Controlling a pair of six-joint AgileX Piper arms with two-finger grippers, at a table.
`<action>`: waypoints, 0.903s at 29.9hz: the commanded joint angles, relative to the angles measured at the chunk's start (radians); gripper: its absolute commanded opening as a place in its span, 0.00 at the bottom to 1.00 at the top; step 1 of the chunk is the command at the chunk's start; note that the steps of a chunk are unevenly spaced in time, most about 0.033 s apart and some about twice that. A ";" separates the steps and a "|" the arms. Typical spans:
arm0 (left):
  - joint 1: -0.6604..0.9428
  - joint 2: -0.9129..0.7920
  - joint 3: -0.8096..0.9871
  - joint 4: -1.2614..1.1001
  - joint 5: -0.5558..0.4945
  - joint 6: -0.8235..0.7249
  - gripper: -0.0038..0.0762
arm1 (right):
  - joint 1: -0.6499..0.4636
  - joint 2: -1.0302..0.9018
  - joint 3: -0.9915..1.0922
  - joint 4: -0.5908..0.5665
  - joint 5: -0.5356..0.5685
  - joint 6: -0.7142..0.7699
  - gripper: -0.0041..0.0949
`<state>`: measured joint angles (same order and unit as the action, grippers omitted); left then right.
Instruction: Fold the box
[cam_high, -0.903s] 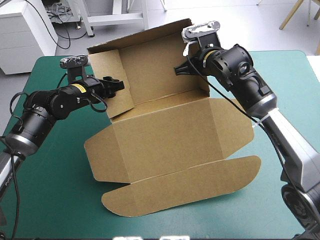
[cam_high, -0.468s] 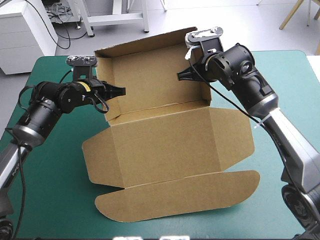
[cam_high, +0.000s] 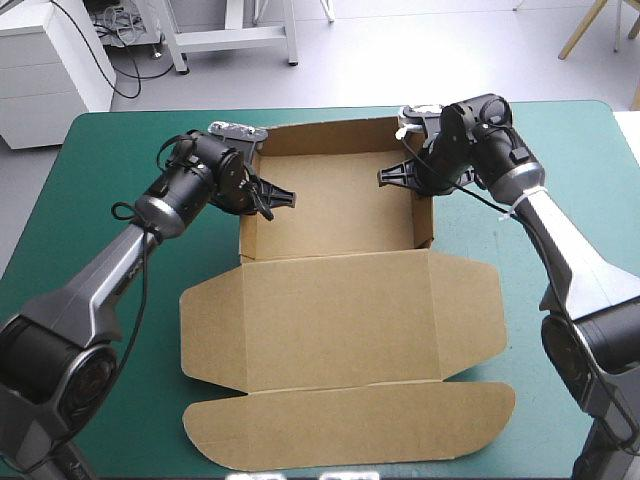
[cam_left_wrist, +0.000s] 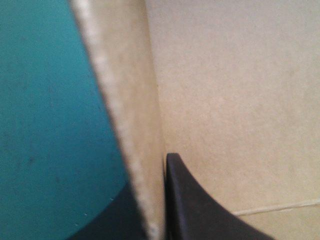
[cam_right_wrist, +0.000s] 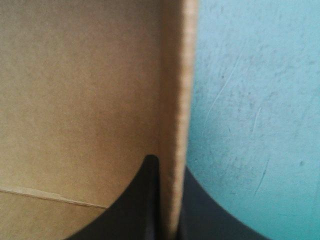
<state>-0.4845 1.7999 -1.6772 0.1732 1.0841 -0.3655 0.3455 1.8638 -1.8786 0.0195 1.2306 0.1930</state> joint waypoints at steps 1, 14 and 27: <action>0.011 0.033 -0.029 0.036 0.039 0.020 0.04 | -0.021 -0.034 0.024 0.060 -0.027 -0.057 0.02; 0.030 0.129 -0.029 -0.087 0.135 0.017 0.04 | -0.023 -0.020 0.083 0.015 -0.027 -0.059 0.02; 0.032 0.129 -0.029 -0.079 0.178 -0.019 0.04 | -0.023 0.027 0.083 -0.036 -0.034 -0.061 0.15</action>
<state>-0.4526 1.9536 -1.7017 0.0678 1.1558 -0.3754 0.3296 1.9417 -1.7664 0.0265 1.2006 0.1601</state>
